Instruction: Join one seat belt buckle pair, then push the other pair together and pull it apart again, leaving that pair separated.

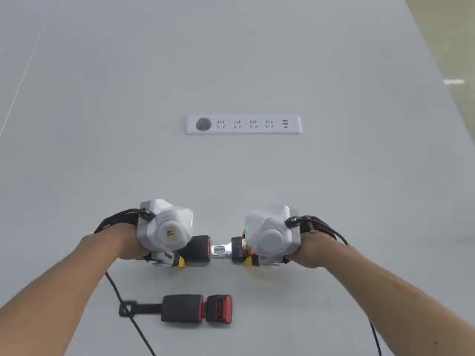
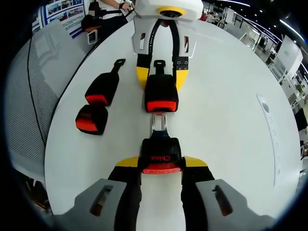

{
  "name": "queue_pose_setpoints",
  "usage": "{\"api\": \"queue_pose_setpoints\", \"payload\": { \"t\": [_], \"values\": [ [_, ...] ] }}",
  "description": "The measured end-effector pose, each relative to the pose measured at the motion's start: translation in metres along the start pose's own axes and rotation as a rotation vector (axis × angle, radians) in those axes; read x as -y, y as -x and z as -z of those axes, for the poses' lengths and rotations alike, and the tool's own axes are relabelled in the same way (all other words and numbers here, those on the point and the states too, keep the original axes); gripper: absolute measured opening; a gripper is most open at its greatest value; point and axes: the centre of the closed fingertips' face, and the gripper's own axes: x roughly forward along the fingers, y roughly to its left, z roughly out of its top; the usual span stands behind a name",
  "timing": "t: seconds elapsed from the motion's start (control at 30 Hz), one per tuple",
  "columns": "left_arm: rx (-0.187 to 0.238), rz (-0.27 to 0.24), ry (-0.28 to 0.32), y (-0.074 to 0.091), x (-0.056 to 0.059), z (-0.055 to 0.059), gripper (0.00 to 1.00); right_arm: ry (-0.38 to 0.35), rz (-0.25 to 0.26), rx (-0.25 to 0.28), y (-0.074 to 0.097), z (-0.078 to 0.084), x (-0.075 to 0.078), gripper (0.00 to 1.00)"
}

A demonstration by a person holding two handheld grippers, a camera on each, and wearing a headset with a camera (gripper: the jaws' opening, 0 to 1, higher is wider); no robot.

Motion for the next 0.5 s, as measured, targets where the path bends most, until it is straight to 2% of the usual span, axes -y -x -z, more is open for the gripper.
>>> {"api": "queue_pose_setpoints", "payload": {
  "t": [0.1, 0.5],
  "values": [
    [-0.002, 0.000, -0.001, 0.000, 0.005, -0.004, 0.32, -0.003, 0.002, -0.004, 0.000, 0.004, 0.003, 0.29],
    [-0.007, 0.000, -0.004, 0.001, 0.003, -0.004, 0.32, -0.014, 0.010, -0.026, 0.008, 0.020, 0.001, 0.29]
  ]
}}
